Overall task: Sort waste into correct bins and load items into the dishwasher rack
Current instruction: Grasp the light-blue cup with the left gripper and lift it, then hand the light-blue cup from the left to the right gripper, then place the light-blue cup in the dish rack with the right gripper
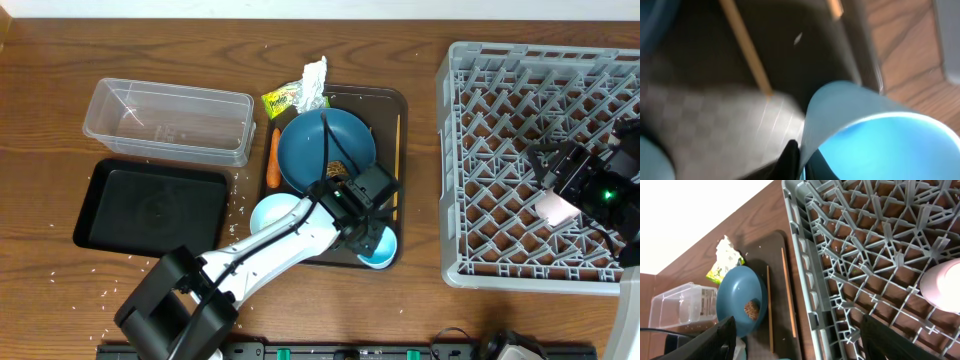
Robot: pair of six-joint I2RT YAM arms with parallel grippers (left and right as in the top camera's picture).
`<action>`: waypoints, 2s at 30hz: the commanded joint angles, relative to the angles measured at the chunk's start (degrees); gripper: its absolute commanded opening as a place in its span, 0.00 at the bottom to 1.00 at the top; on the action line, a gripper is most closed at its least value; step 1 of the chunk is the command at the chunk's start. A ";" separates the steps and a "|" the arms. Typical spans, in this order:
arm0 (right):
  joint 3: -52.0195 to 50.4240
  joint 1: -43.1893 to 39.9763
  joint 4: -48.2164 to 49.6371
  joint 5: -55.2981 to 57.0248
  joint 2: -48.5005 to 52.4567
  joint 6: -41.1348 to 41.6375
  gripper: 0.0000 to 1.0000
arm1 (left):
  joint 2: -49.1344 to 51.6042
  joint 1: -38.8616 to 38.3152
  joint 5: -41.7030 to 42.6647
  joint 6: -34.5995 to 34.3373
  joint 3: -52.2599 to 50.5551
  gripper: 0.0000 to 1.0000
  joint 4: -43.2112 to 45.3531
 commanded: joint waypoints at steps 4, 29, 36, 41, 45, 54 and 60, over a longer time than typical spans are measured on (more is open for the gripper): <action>0.24 0.55 -1.73 -0.28 0.13 -1.20 0.74 | -9.25 5.09 0.13 1.09 5.44 0.06 -6.97; 0.24 38.05 19.08 -36.46 0.50 -23.71 0.83 | -28.63 36.04 66.05 0.09 6.47 0.06 8.22; 0.24 43.08 27.91 -37.03 2.80 -23.63 0.81 | -28.63 36.04 69.59 -2.34 6.47 0.06 11.13; 0.24 46.51 28.98 -37.16 4.20 -23.67 0.66 | -28.63 36.04 69.55 -2.32 6.47 0.06 11.39; 0.24 46.80 28.89 -37.03 3.85 -23.69 0.52 | -28.63 36.04 69.37 -2.34 6.47 0.06 12.85; 0.24 35.93 25.00 -30.51 0.11 -19.26 0.39 | -28.63 36.74 61.83 -2.34 6.47 0.61 14.12; 0.24 19.89 13.53 -16.15 -2.29 -15.10 0.43 | -28.63 40.52 59.89 -2.34 6.47 0.63 14.05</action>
